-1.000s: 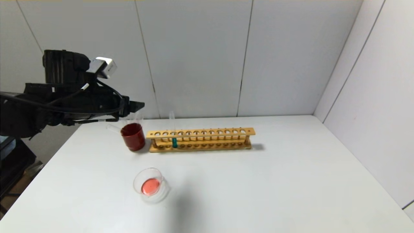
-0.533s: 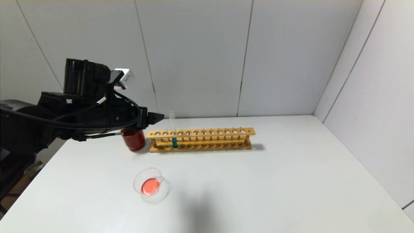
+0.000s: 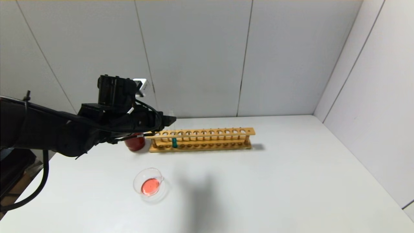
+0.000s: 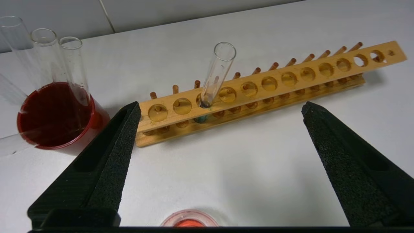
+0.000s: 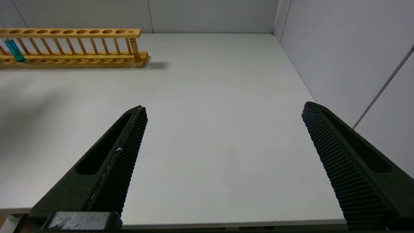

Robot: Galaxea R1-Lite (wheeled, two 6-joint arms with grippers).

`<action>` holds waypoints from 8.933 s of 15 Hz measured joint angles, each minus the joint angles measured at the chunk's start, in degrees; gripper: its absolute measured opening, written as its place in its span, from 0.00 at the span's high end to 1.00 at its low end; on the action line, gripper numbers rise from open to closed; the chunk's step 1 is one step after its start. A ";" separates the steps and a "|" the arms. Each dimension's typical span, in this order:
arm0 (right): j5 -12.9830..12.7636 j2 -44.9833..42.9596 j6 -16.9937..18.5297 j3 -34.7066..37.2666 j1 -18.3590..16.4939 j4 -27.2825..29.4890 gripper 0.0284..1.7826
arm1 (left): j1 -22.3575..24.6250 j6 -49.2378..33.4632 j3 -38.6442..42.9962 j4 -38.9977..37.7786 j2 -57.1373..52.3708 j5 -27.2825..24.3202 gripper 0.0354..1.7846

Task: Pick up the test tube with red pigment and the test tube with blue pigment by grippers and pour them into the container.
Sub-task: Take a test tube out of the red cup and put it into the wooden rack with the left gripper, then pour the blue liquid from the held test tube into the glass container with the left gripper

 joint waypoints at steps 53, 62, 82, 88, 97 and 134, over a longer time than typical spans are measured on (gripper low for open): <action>-0.02 0.00 0.00 0.00 0.02 0.02 0.02 | 2.38 42.12 26.71 -17.55 -16.79 -4.18 0.84; 0.00 0.00 -0.01 0.00 0.00 0.02 0.02 | 10.95 71.55 31.76 -21.91 -11.70 -17.35 0.84; -0.02 0.00 -0.01 0.00 -0.02 0.02 0.02 | 16.49 102.56 31.65 -22.27 -3.83 -17.77 0.84; 0.00 0.00 0.00 0.00 -0.02 0.00 0.02 | 15.27 103.03 31.34 -22.30 -2.30 -15.48 0.84; 0.00 0.00 0.02 0.00 0.00 0.02 0.02 | 12.19 111.78 30.54 -22.30 -0.66 -16.25 0.84; -0.02 0.00 0.02 0.00 0.00 0.02 0.02 | 16.80 134.05 23.27 -22.06 5.16 -28.32 0.84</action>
